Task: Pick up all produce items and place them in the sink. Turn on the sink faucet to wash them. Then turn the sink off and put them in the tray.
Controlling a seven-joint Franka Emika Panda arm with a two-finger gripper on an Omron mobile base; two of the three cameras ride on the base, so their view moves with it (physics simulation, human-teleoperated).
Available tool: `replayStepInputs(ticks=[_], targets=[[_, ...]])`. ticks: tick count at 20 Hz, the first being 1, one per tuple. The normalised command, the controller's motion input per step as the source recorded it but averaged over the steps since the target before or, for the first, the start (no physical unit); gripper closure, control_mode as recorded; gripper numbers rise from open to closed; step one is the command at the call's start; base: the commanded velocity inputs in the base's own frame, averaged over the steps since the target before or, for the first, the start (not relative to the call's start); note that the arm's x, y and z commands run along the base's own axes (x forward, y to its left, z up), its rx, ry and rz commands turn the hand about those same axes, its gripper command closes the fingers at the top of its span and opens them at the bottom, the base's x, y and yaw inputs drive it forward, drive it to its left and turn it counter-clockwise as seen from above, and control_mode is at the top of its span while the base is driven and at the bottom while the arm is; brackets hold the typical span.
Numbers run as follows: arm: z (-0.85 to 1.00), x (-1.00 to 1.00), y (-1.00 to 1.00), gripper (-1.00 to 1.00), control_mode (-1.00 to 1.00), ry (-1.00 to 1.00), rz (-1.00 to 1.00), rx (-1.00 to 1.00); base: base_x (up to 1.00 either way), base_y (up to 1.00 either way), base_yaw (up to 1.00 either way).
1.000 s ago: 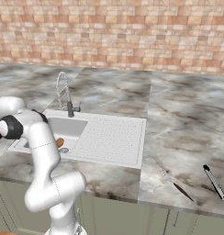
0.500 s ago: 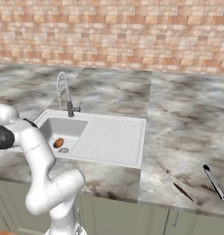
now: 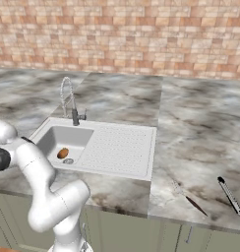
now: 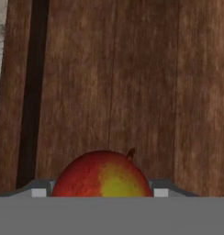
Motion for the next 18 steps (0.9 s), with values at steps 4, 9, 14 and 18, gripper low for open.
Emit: replayStepInputs(ticks=[4, 9, 14, 18], targets=[[-0.15, 0.06, 0.00, 1.00, -1.00, 0.00, 0.05, 0.00, 0.00, 0.00, 0.00], [-0.08, 0.08, 0.03, -1.00, -1.00, 0.00, 0.05, 0.00, 0.00, 0.00, 0.00], [0.14, 0.01, 0.00, -1.00, -1.00, 0.00, 0.05, 0.00, 0.00, 0.00, 0.00], [0.41, 0.00, 0.00, -1.00, -1.00, 0.00, 0.04, 0.00, 0.00, 0.00, 0.00]])
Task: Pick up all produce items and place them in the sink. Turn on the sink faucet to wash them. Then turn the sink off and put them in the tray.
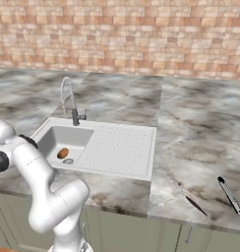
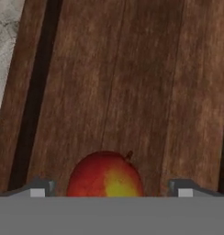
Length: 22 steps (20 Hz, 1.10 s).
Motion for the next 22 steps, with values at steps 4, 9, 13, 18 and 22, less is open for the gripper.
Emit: replayStepInputs(ticks=[4, 9, 13, 18, 22], targets=[[0.53, 0.08, 0.00, -1.00, -1.00, 0.03, 0.03, -0.02, 0.00, 0.00, 0.00], [0.57, 0.32, -0.10, -1.00, -1.00, 0.08, 0.00, -0.03, 0.00, 0.00, 0.00], [0.29, 0.33, -0.37, -1.00, -1.00, 0.02, 0.00, -0.02, 0.00, 0.00, 0.00], [0.02, 0.22, -0.44, -1.00, -1.00, -0.01, 0.00, -0.13, 0.00, 0.00, 0.00], [0.12, 0.20, -0.47, -1.00, -1.00, -0.06, 0.00, -0.21, 0.00, 0.00, 0.00]])
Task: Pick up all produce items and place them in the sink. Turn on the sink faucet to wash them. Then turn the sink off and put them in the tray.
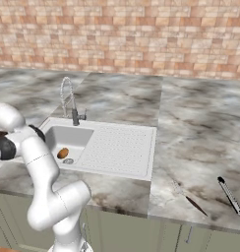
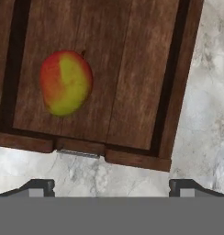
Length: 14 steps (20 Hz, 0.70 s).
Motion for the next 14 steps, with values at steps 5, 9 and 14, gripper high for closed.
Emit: replayStepInputs(ticks=[5, 9, 14], targets=[[0.34, 0.15, -0.55, -1.00, -1.00, -0.05, 0.00, -0.11, 0.00, 0.00, 0.00], [0.31, 0.04, -0.60, -1.00, -1.00, -0.05, 0.00, -0.05, 0.00, 0.00, 0.00], [0.02, -0.02, -0.75, -1.00, -1.00, -0.10, 0.00, -0.01, 0.00, 0.00, 0.00]])
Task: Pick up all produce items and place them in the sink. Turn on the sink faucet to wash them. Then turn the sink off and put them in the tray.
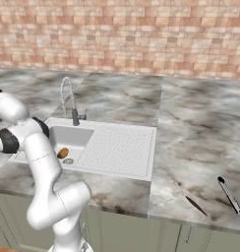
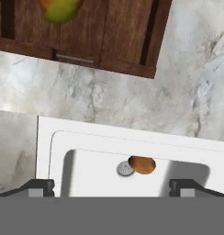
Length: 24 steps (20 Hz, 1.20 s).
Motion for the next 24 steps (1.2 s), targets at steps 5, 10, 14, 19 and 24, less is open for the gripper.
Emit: replayStepInputs(ticks=[5, 10, 14, 19, 24], targets=[[-0.10, -0.10, -0.97, -1.00, -1.00, -0.07, 0.00, 0.02, 0.00, 0.00, 0.00], [-0.26, -0.34, -0.98, -1.00, -1.00, -0.11, 0.00, 0.09, 0.00, 0.00, 0.00], [-0.35, -0.42, -0.77, -1.00, -1.00, -0.11, -0.04, 0.15, 0.00, 0.00, 0.00], [-0.31, -0.27, -0.67, -1.00, -1.00, -0.12, -0.09, 0.16, 0.00, 0.00, 0.00], [-0.03, 0.05, -0.52, -1.00, -1.00, -0.02, -0.24, 0.11, 0.00, 0.00, 0.00]])
